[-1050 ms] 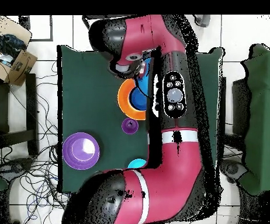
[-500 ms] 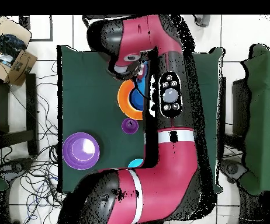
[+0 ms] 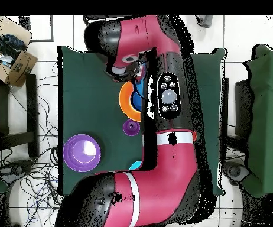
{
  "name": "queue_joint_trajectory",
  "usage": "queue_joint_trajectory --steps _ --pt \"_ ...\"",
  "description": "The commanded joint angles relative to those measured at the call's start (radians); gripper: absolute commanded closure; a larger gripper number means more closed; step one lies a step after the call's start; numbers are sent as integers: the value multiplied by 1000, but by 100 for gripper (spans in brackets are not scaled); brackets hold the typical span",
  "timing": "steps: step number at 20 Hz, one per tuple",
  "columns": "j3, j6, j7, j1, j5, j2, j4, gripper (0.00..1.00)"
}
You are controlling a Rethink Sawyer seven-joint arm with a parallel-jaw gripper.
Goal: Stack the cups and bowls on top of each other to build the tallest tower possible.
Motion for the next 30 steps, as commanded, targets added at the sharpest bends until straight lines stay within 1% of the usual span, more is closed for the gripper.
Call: queue_joint_trajectory --steps 1,7,15,24,30 --pt "-32 75 27 20 28 -35 31 100" --pt "-53 42 41 30 56 -40 57 100" --pt "-91 32 39 47 69 -34 57 100" --pt "-122 -5 53 54 108 -49 113 100" --pt "-148 -56 65 62 139 -62 167 100"
